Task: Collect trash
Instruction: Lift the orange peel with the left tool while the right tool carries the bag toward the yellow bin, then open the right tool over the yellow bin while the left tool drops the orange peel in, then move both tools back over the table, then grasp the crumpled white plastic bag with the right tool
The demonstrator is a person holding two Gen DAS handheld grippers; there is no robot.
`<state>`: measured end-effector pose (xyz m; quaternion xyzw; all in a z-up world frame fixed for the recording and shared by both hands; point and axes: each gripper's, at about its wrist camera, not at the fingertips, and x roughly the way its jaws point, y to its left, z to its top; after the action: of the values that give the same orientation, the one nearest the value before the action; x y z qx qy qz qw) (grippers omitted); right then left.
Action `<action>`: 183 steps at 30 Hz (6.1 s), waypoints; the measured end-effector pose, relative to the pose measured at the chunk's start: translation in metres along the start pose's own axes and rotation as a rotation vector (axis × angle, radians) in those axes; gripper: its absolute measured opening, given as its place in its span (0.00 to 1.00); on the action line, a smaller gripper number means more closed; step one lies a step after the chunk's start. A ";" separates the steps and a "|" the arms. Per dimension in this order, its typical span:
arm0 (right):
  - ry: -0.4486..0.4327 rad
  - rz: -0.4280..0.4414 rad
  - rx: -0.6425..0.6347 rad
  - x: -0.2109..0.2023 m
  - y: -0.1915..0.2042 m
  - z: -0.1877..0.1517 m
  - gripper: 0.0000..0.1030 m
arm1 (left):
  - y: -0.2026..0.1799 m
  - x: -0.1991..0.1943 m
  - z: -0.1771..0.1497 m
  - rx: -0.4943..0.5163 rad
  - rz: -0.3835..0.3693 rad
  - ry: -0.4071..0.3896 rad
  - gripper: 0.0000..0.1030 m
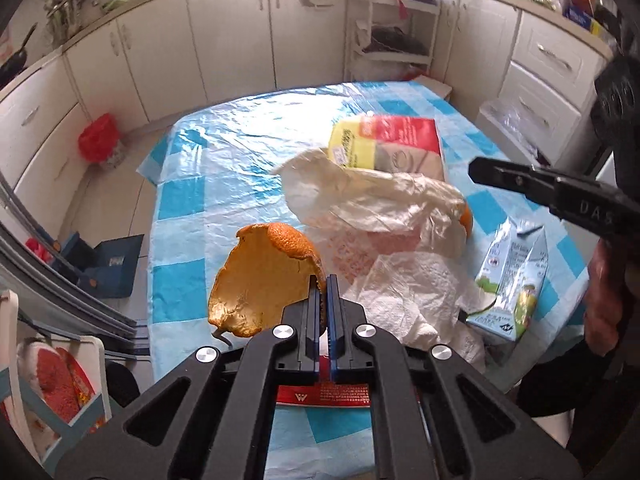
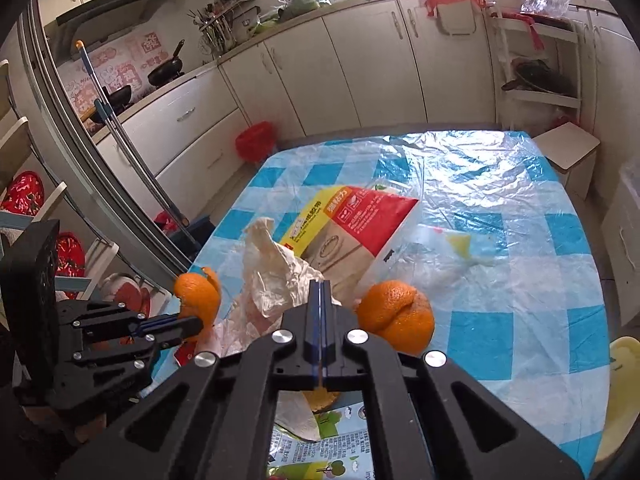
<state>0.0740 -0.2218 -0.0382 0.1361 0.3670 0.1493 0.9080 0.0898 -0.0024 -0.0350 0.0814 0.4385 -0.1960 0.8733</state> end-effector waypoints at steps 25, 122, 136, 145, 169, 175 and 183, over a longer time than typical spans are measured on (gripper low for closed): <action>-0.141 -0.105 -0.093 -0.021 0.014 0.003 0.21 | 0.026 -0.025 0.004 -0.151 -0.067 -0.098 0.03; -0.453 -0.754 0.109 -0.243 -0.199 -0.005 0.86 | -0.374 0.044 0.034 0.073 -0.355 -0.047 0.82; -0.536 -0.576 0.049 -0.240 -0.094 -0.028 0.93 | -0.204 -0.067 -0.006 0.041 0.061 -0.217 0.88; -0.501 -0.497 -0.002 -0.201 -0.041 -0.027 0.93 | -0.146 -0.084 -0.018 -0.026 0.146 -0.260 0.90; -0.366 -0.395 -0.175 -0.136 0.010 -0.028 0.93 | -0.006 -0.070 -0.039 -0.367 0.258 -0.168 0.90; -0.195 -0.292 -0.317 -0.084 0.052 -0.033 0.93 | 0.017 -0.080 -0.046 -0.453 0.306 -0.186 0.90; 0.092 -0.257 -0.486 0.016 0.103 -0.047 0.68 | 0.041 -0.101 -0.057 -0.525 0.329 -0.239 0.90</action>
<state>0.0338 -0.1152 -0.0443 -0.1402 0.3756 0.1224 0.9079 0.0111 0.0802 0.0099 -0.1003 0.3497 0.0593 0.9296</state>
